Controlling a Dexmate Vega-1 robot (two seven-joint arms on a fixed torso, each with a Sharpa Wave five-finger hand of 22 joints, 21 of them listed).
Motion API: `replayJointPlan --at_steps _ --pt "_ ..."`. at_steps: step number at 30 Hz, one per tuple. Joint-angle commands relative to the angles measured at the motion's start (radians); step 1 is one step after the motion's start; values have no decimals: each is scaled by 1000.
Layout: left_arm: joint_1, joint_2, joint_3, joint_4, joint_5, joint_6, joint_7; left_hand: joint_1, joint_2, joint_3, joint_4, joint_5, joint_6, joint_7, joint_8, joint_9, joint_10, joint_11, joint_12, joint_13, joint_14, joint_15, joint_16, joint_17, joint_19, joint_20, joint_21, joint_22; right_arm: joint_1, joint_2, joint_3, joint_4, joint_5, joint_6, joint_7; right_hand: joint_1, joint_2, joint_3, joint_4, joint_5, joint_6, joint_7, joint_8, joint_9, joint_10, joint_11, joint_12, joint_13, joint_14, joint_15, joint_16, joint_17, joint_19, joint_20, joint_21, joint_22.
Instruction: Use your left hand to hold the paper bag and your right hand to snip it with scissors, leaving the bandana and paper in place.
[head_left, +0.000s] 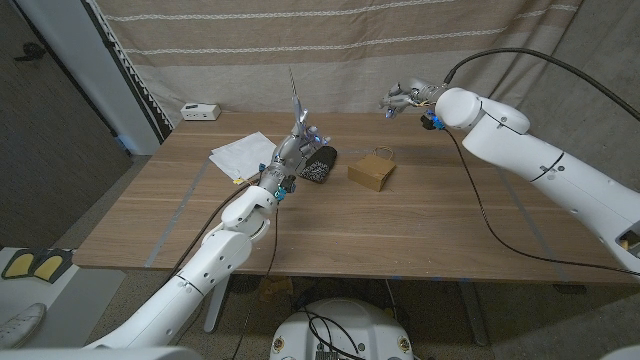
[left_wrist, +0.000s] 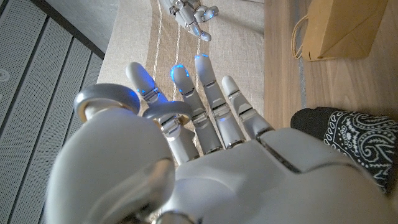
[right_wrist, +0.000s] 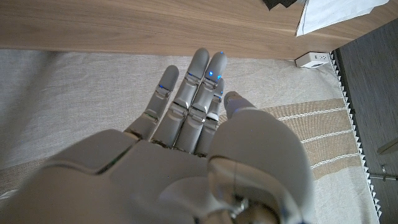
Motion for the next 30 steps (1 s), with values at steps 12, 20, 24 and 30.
replayJointPlan --at_steps 12,20,24,30 --pt "12 83 -3 -85 63 73 79 -59 -10 -84 -26 -37 92 158 85 2 65 -62 -3 -5 9 -104 -24 -30 -1 -7 -19 -12 -23 -23 34 27 76 31 -20 -14 -1 -8 -3 0 0 -4 4 -2 -6 2 7 0 -5 -90 3 8 -9 9 -5 5" --pt "20 127 -19 -122 51 128 95 -66 -11 -84 -29 -49 75 160 73 -8 58 -60 -6 -9 7 -104 -33 -42 -4 -3 -26 -18 -5 3 19 29 79 7 -39 -14 -1 -9 -4 0 0 -5 5 -2 -6 2 7 -3 -6 -89 5 9 -9 9 -6 5" --pt "27 148 -19 -154 47 173 121 -75 -14 -87 -28 -54 69 163 68 -12 46 -51 -11 -12 4 -102 -37 -47 -5 1 -28 -20 0 9 13 39 84 16 -42 -15 0 -9 -4 0 -1 -4 4 -2 -7 3 7 -3 -7 -90 5 10 -9 10 -8 5" --pt "24 162 -10 -175 26 236 139 -82 -16 -87 -32 -63 60 155 60 -17 35 -58 -15 -14 1 -103 -41 -52 -4 5 -33 -26 1 14 11 64 100 36 -42 -16 -1 -10 -5 0 -2 -4 5 -3 -8 2 9 -1 -10 -89 4 10 -11 11 -9 5"
